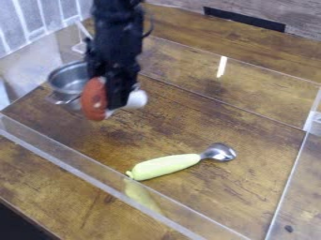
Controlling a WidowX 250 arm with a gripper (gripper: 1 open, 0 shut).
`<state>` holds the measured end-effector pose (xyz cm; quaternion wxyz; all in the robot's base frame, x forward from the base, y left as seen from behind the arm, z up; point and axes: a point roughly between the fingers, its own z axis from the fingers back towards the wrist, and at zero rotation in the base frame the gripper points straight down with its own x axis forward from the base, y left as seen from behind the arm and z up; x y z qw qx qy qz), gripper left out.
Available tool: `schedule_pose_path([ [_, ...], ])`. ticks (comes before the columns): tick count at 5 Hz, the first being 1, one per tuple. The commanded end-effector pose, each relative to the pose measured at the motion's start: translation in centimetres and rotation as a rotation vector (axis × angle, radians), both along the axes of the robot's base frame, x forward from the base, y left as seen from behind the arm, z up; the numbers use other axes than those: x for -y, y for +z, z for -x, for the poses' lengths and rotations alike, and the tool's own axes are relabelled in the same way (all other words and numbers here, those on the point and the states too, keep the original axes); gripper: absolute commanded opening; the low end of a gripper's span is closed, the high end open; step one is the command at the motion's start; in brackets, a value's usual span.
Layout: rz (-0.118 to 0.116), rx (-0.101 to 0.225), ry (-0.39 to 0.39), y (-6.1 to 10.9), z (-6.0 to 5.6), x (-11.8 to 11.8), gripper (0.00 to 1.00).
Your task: Remove the mushroom from the silver pot and put it on the table
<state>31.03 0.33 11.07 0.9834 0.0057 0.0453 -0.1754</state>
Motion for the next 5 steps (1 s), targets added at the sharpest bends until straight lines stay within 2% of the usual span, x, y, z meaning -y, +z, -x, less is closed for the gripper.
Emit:
schedule_pose_path([
  [1, 0.004, 0.115, -0.024, 3.4, -2.3, 1.7, 0.00],
  [2, 0.020, 0.131, -0.046, 3.5, -3.7, 2.9, 0.00],
  [3, 0.045, 0.132, -0.036, 3.3, -4.0, 4.5, 0.00],
  [4, 0.057, 0.133, -0.011, 3.2, -4.2, 5.4, 0.00],
  [5, 0.056, 0.120, 0.006, 2.7, -4.4, 5.8, 0.00],
])
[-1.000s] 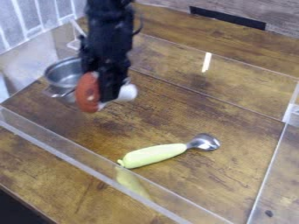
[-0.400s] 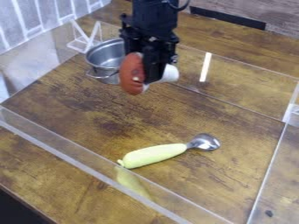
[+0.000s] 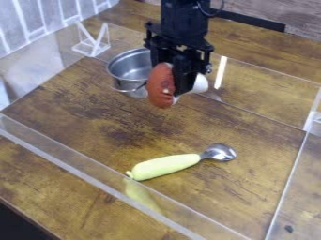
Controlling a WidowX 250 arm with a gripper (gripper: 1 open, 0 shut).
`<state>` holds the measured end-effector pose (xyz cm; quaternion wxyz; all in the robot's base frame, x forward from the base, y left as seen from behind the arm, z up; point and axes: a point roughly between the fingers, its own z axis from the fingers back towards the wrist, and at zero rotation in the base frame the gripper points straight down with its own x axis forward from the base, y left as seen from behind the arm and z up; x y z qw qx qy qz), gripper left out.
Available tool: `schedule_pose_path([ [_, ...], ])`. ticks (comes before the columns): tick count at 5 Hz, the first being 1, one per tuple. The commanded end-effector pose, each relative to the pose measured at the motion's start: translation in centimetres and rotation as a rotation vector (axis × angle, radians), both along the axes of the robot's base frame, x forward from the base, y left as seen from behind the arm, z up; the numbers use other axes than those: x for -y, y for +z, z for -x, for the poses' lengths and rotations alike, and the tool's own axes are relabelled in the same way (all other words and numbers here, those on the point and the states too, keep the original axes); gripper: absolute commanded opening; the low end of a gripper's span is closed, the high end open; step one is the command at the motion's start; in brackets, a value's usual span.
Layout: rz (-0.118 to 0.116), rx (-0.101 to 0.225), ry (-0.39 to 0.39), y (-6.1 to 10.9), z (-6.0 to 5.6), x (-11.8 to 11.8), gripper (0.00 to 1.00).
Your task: Remove the mushroom from the silver pot and put it on the table
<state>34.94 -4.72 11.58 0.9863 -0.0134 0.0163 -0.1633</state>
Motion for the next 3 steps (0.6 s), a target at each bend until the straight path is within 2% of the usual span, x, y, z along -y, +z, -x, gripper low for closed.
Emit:
schedule_pose_path([
  [1, 0.004, 0.056, 0.009, 2.1, -1.6, 0.6, 0.00],
  [2, -0.001, 0.042, 0.042, 2.0, -2.6, 0.3, 0.00],
  [3, -0.002, 0.022, 0.046, 0.4, -2.7, 0.2, 0.00],
])
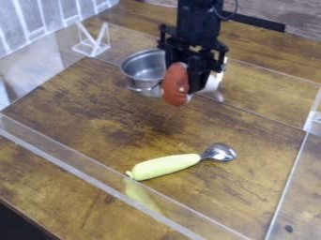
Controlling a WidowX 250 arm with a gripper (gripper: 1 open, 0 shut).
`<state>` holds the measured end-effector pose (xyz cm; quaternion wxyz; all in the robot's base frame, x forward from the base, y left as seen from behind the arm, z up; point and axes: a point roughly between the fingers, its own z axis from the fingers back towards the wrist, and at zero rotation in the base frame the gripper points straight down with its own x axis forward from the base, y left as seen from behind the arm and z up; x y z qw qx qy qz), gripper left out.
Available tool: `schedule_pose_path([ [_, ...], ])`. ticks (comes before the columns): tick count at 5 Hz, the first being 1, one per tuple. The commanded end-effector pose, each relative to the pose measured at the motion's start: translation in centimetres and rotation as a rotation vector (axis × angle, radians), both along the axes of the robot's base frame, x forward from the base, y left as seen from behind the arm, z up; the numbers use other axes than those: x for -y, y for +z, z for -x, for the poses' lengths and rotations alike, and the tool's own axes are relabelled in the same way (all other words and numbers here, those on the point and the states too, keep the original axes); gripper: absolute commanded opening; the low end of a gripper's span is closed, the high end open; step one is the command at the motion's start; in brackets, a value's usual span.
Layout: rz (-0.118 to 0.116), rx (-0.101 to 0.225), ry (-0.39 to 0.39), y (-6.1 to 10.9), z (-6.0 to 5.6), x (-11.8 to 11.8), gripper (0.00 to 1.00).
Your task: Remove the mushroom from the silver pot and put it on the table
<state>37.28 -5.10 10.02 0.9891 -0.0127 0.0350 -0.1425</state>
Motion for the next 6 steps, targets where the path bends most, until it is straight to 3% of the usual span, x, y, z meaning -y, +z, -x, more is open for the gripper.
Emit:
schedule_pose_path([
  [1, 0.004, 0.039, 0.013, 0.3, -0.5, -0.3, 0.00],
  [3, -0.005, 0.026, -0.049, -1.6, -1.7, -1.8, 0.00],
  [6, 0.004, 0.024, -0.123, 0.1, -1.8, -2.4, 0.00],
])
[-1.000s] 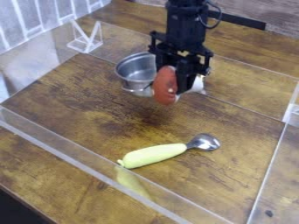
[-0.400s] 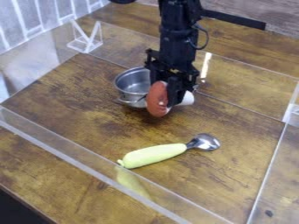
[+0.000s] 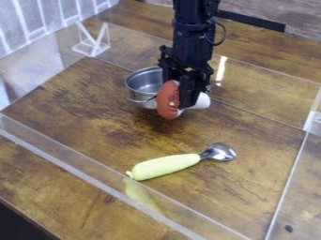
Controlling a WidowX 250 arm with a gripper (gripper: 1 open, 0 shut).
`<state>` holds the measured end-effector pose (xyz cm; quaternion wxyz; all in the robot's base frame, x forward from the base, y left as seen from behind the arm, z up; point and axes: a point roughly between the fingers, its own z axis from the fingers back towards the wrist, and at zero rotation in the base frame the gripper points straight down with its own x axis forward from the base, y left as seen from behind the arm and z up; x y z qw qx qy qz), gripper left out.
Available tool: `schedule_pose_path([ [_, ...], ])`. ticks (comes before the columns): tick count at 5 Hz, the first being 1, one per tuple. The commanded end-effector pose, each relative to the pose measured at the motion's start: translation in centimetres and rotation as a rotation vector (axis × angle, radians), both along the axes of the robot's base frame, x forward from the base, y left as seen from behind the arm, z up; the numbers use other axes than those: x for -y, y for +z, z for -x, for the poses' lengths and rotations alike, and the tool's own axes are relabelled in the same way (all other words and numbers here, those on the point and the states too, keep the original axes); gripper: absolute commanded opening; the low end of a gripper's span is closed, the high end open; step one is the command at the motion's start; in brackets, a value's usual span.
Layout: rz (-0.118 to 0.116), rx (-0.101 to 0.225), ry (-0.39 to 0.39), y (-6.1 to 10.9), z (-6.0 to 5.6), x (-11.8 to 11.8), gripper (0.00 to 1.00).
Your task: Remove the mushroom from the silver pot and put it on the table
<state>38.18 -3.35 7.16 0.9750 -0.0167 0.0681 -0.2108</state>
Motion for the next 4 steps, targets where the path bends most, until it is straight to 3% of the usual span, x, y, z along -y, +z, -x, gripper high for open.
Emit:
schedule_pose_path([
  [1, 0.002, 0.112, -0.012, 3.2, -1.2, -0.8, 0.00],
  [2, -0.002, 0.134, -0.041, 3.3, -1.5, -1.0, 0.00],
  [4, -0.008, 0.174, -0.134, 5.1, -3.0, 0.1, 0.00],
])
